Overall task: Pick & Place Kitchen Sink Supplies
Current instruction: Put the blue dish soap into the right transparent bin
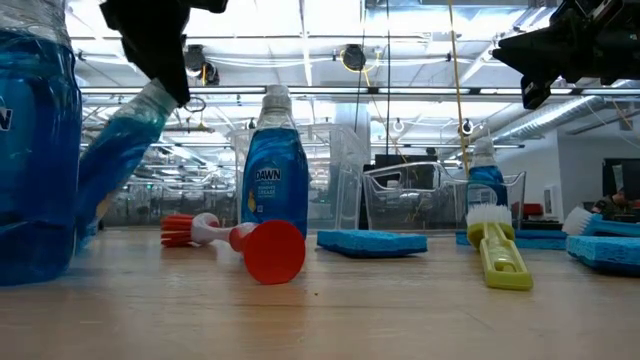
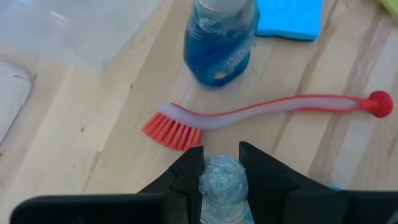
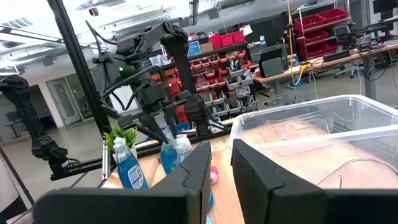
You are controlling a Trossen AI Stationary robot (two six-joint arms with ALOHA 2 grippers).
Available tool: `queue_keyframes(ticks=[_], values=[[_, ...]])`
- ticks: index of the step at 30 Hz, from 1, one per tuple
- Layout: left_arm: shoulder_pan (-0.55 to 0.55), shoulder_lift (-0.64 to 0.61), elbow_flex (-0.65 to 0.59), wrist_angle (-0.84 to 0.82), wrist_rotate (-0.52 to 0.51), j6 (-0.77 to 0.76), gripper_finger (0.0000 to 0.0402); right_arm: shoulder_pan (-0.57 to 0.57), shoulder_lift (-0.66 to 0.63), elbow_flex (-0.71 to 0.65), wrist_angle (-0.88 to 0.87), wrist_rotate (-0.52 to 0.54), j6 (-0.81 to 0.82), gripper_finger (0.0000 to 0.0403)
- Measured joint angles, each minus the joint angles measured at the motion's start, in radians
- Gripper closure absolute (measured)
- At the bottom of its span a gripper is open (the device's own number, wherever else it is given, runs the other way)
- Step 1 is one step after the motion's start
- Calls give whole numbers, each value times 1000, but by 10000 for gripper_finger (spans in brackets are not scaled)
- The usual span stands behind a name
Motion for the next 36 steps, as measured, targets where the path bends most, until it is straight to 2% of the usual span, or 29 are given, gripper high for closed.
queue_keyframes(ticks=[7, 11, 17, 24, 32, 36], values=[[-21, 0, 0, -8, -16, -39, 311, 0, 0, 0, 0, 0, 0, 348], [-32, 0, 0, -18, -84, -62, 303, 0, 0, 0, 0, 0, 3, 348], [-42, -13, 0, -23, -182, -84, 316, 0, 0, 0, 0, 0, 8, 348], [-60, -12, -8, -28, -296, -157, 291, 0, 0, 0, 0, 0, 8, 348], [-104, -15, -54, -26, -370, -302, 325, 0, 0, 0, 0, 0, 7, 348], [-114, -15, -56, -24, -388, -334, 323, 0, 0, 0, 0, 0, 4, 348]])
